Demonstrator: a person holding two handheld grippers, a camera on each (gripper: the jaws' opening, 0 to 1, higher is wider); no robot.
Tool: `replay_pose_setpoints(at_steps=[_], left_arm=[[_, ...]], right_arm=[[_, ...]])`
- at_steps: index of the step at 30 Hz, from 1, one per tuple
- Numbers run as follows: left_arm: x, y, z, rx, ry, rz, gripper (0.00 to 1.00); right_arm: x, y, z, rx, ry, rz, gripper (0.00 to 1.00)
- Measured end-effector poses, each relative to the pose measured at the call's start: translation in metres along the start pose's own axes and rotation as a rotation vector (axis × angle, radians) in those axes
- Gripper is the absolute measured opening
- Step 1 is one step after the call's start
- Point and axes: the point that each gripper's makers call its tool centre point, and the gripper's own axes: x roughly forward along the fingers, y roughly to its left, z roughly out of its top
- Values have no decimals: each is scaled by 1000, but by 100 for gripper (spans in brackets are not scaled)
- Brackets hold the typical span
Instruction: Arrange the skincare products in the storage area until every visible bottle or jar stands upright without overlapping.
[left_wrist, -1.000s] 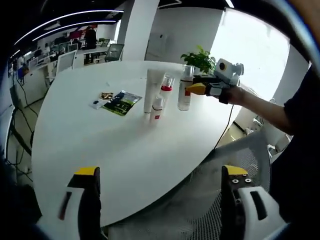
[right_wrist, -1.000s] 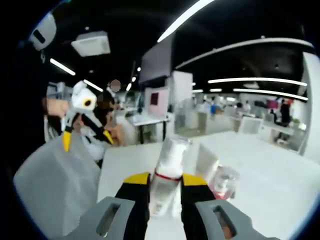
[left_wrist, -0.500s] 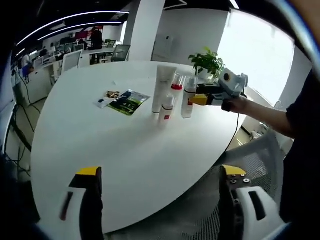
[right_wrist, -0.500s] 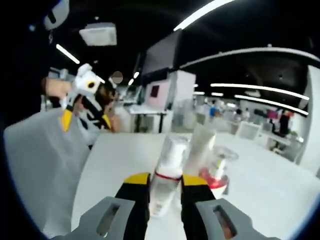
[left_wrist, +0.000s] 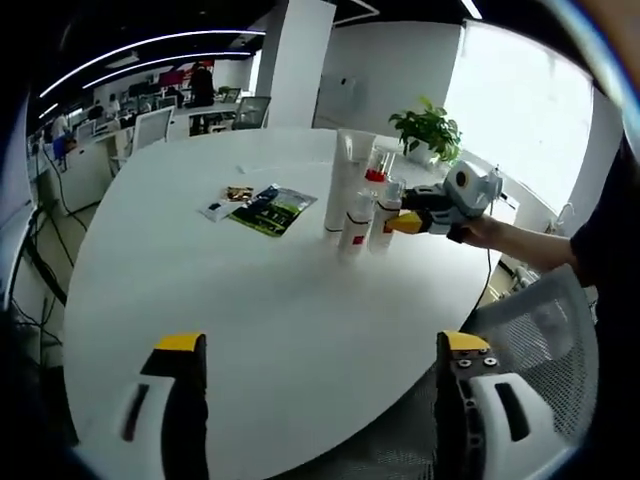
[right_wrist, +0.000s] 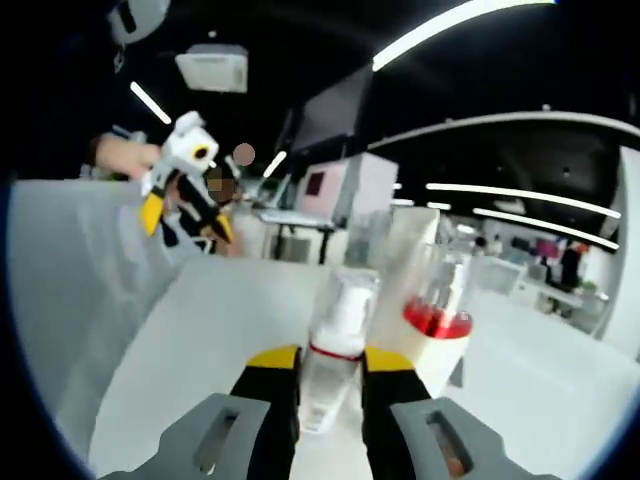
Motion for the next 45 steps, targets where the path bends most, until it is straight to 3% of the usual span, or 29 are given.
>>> replay_pose_setpoints(at_steps=[5,17,26,39,45], left_arm=[[7,-5,-2,-5,1,4,89],[19,-1,-7,-6,13,12,88],[27,-1,-13,8,43,8,88],[35,-5,-15,30,72,-2,86],[35,4,-18,30,81,-1,86]], right_arm=[[2,4,-9,-19,-6,35,15],[7,3,-8,-100,-29,50,16],[8,-2,-11,-64,-63,47,16],[8,-1,-12,-92,-32,94,17],[8,1,-14,-87,-13,89,20]])
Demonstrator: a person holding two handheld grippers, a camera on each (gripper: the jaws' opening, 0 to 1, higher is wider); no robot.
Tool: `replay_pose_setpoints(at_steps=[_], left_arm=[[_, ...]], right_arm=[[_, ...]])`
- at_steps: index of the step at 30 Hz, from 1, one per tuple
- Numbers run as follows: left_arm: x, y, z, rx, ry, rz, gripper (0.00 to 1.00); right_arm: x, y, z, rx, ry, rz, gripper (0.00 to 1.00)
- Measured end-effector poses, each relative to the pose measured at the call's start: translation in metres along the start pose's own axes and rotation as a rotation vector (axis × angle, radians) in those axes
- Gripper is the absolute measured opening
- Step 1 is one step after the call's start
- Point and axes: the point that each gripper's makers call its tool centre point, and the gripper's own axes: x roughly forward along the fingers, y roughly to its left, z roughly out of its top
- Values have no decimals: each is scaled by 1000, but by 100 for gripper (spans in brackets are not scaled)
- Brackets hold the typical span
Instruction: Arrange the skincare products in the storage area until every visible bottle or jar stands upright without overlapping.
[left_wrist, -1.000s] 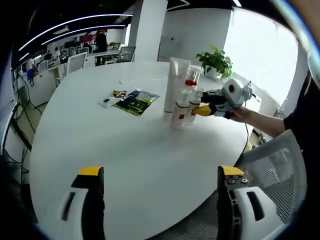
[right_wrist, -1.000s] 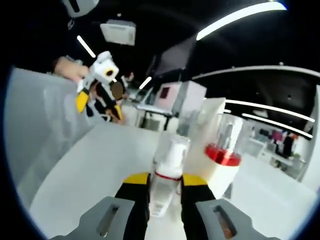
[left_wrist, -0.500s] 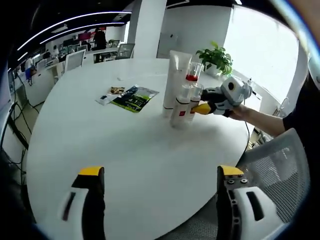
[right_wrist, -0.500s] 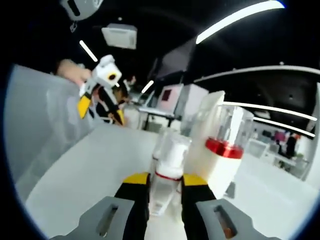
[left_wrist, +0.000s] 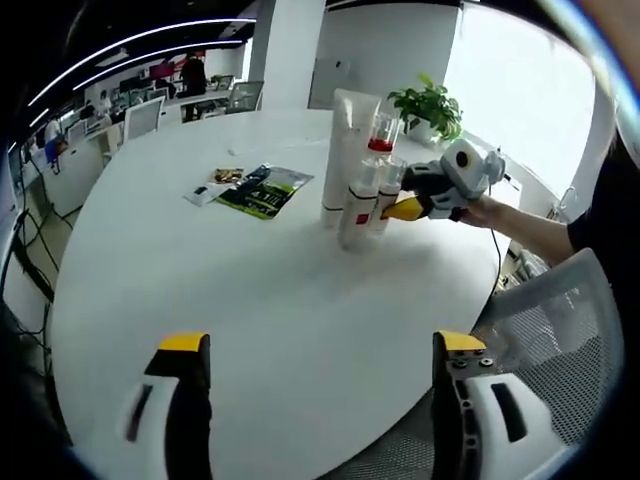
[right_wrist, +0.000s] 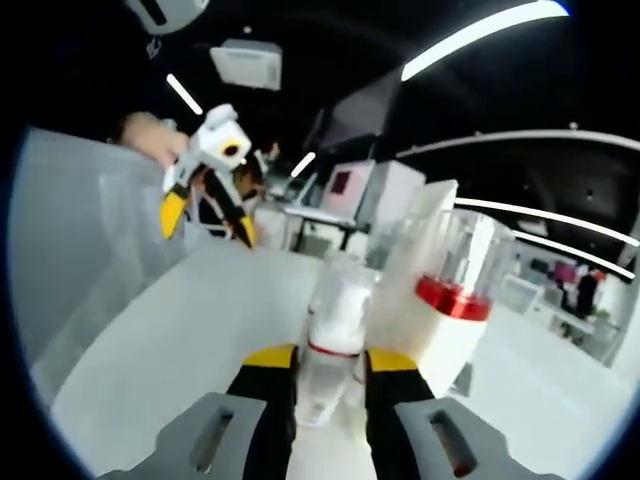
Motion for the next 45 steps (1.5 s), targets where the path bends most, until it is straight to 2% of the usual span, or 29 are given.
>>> replay_pose_setpoints(at_steps=[14,21,27,32,38,45], left_arm=[[-6,-5,0,12,11,-18,85],[-13,-4,0,15,14,-17,84],[-18,-6,-3,18,25,-29,84],[-24,-14,2,32,38,-54,85],[-32,-20,16,37,30,-80,86],[-44,-25,28,42,15,-103,87]], right_arm=[[-8,1,-17,9,80,-34,20],[-10,-2,-26,40,102,-88,16],[-14,-3,-28,64,121,-119,20],[-27,-5,-23,93,155,-157,22],[-42,6,-7,124,201,-190,34],[-54,19,13,162,235,-222,43]])
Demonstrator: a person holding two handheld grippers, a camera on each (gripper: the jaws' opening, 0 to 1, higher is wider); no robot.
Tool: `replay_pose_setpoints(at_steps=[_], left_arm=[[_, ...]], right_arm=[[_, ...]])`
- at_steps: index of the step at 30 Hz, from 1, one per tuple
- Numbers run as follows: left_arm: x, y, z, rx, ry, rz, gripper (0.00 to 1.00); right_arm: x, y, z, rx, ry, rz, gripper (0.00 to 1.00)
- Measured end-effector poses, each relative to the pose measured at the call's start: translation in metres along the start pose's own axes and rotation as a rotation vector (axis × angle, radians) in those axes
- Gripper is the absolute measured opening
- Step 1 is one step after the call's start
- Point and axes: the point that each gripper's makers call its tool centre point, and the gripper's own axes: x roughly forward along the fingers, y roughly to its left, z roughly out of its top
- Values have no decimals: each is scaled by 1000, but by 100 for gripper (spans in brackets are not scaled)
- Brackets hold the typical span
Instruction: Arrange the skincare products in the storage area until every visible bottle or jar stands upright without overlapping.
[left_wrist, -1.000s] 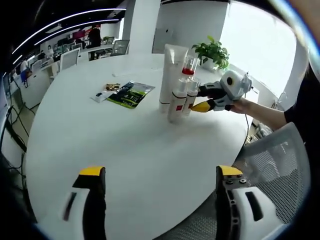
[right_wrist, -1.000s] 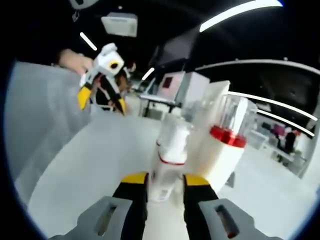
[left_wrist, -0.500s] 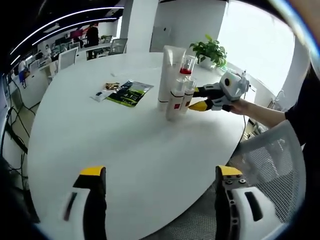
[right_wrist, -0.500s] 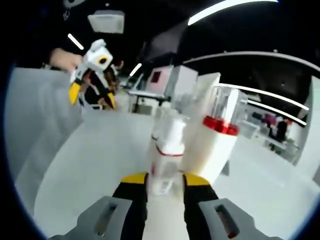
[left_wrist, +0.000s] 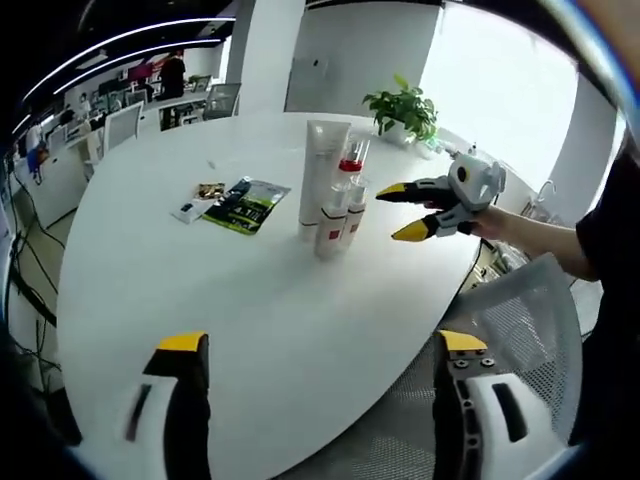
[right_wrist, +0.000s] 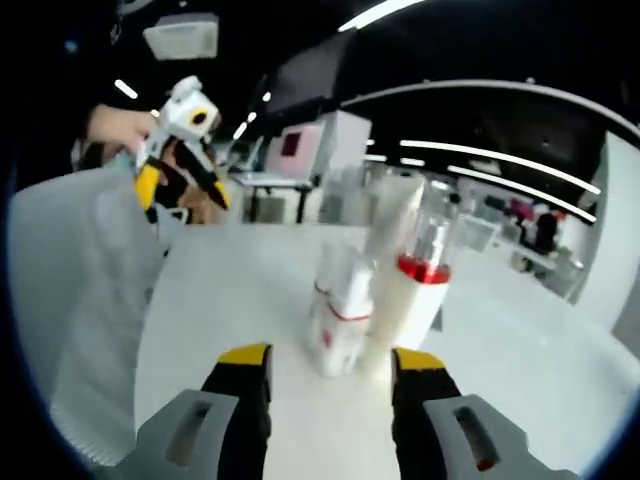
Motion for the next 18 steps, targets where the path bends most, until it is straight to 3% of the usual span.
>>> replay_pose_setpoints(at_steps=[13,18], left_arm=[[-30,0,20,-25,-46,2,87],[-40,3,27,-44,-70,-1,88]], right_arm=[[-23,10,40,132,28,-84,57],[-34,14,53,193,34,-114,68]])
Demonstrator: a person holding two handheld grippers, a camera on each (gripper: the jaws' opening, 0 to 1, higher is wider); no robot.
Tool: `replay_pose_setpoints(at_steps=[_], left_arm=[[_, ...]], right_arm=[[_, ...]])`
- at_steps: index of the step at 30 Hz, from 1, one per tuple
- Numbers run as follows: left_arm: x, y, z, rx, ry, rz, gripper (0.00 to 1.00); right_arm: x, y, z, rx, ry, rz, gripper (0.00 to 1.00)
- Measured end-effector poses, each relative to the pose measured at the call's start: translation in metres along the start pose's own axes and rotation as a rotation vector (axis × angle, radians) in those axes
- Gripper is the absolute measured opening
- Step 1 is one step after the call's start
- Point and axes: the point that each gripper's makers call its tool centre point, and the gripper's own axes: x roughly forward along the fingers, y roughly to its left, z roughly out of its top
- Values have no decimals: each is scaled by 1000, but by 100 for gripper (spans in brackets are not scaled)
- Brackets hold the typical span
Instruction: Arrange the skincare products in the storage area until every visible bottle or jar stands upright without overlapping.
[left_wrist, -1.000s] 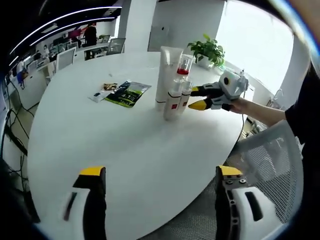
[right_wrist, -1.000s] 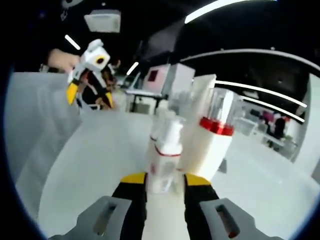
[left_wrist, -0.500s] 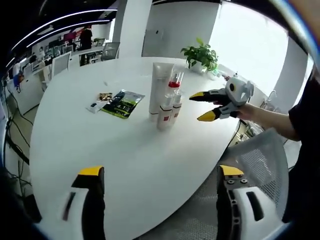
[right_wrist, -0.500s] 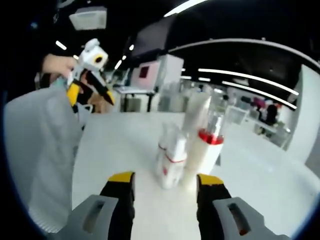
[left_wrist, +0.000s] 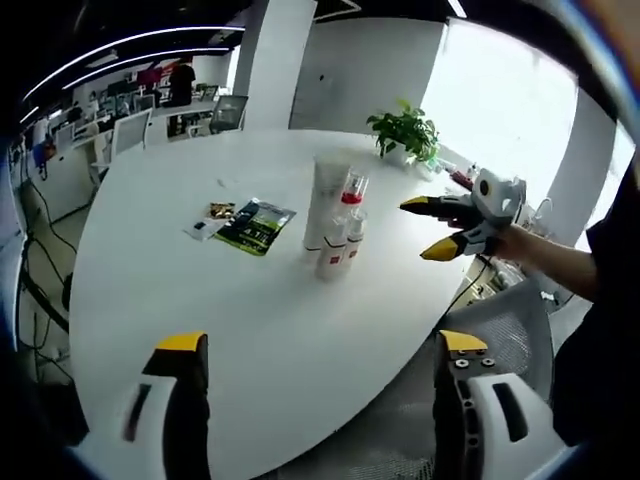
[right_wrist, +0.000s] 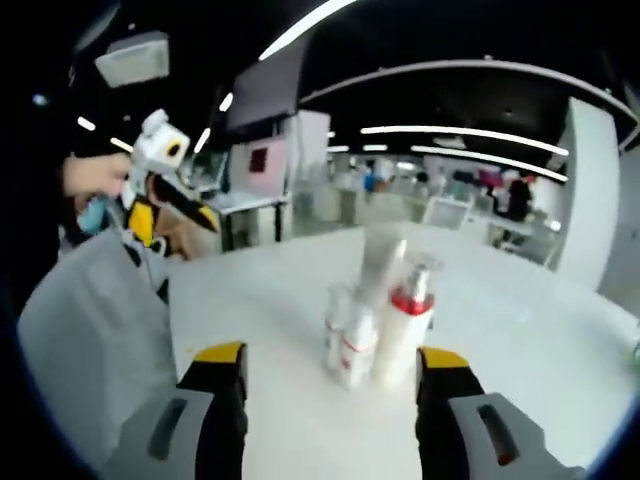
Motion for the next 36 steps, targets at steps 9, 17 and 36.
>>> replay_pose_setpoints(at_steps=[9,17,36], left_arm=[[-13,5,5,-16,-13,10,89],[-23,6,7,-43,-17,16,93],[-39,14,-11,-124,28,25,99]], right_arm=[[-29,3,24,57,-23,-48,73],[-52,-1,35,116,-57,-100,79],[-63,22,11,211,73,-79,98]])
